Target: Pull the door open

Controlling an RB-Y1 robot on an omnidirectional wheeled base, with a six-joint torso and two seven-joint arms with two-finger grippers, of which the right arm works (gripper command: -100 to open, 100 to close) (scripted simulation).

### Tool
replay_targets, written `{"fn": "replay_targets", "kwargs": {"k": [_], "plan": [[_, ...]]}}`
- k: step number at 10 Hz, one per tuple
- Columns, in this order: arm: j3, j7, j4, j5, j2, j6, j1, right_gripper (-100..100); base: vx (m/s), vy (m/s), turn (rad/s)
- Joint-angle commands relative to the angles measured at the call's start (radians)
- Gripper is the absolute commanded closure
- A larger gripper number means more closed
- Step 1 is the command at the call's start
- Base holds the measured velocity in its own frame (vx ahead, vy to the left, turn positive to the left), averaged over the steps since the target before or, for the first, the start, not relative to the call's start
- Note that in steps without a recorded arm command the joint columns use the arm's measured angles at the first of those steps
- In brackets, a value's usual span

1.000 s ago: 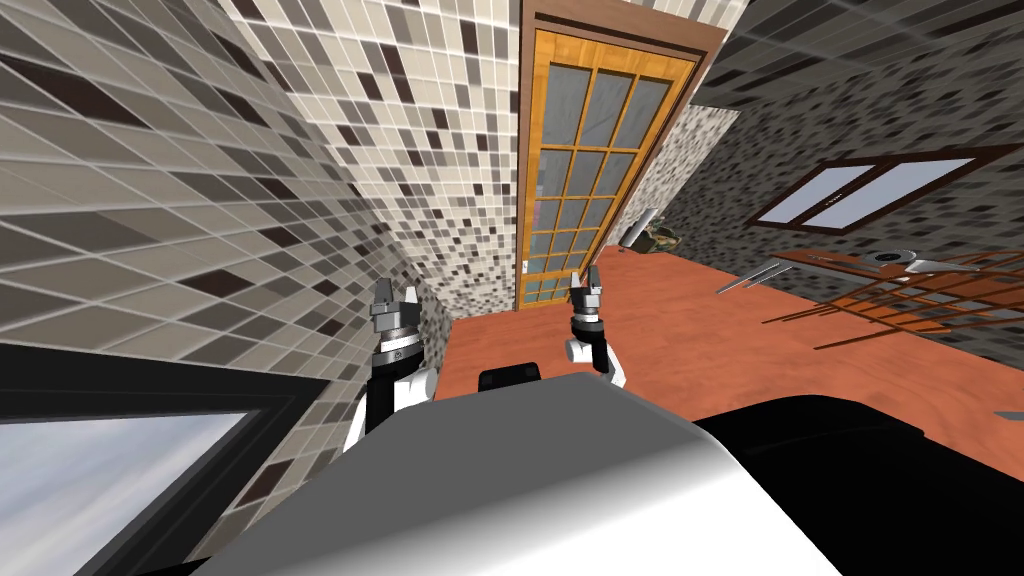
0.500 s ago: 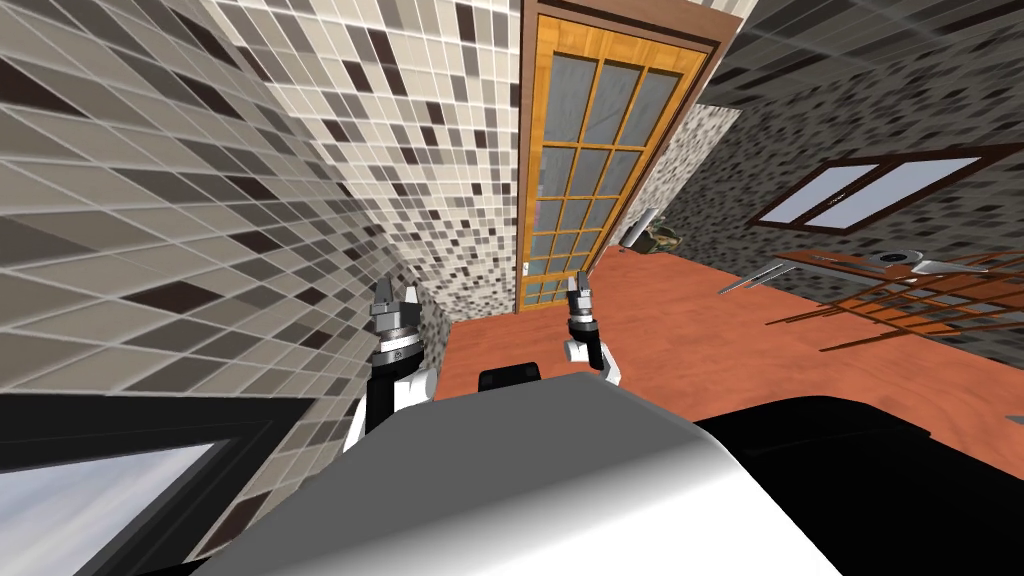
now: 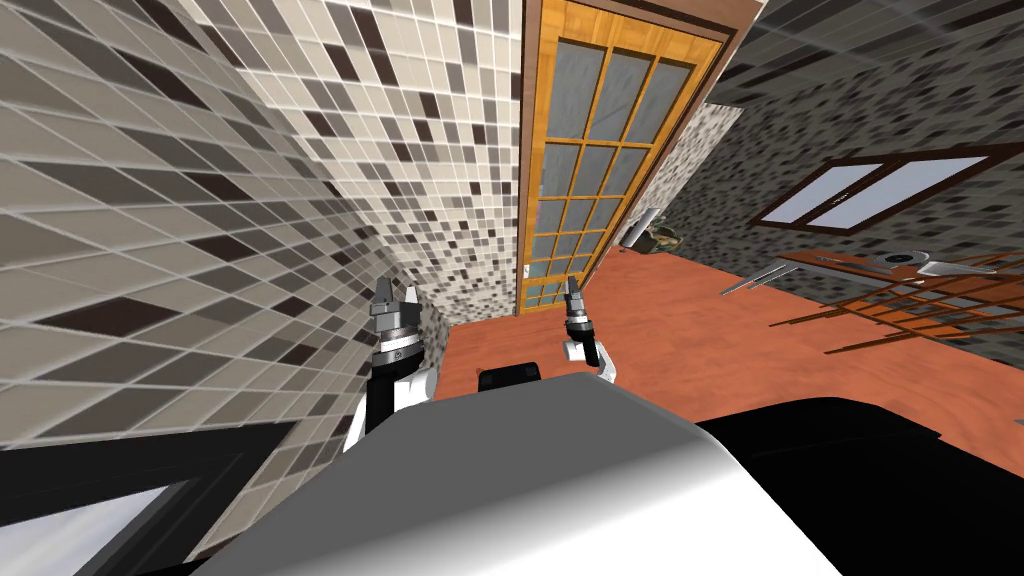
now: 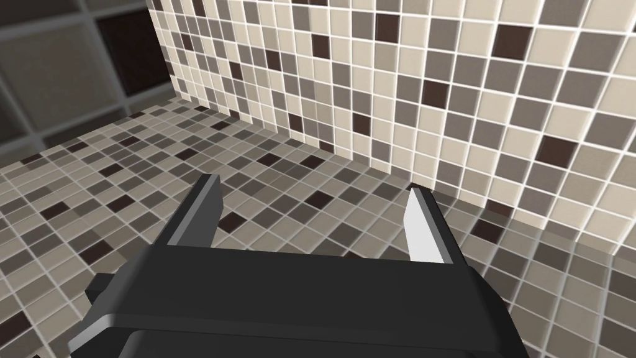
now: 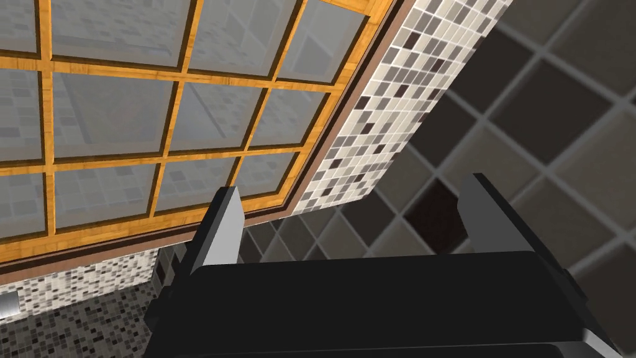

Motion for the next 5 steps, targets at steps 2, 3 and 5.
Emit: {"fn": "replay_targets", "kwargs": {"k": [2,3,5], "plan": [[-0.011,0.056,0.077,0.02,-0.01,-0.024,-0.016,-100,0.086,0.008,-0.012],[-0.015,0.077,0.101,0.029,-0.014,-0.03,-0.024,-100,0.099,0.011,-0.017],[-0.022,0.122,0.163,0.046,-0.02,-0.043,-0.041,-100,0.098,0.005,-0.013]]}}
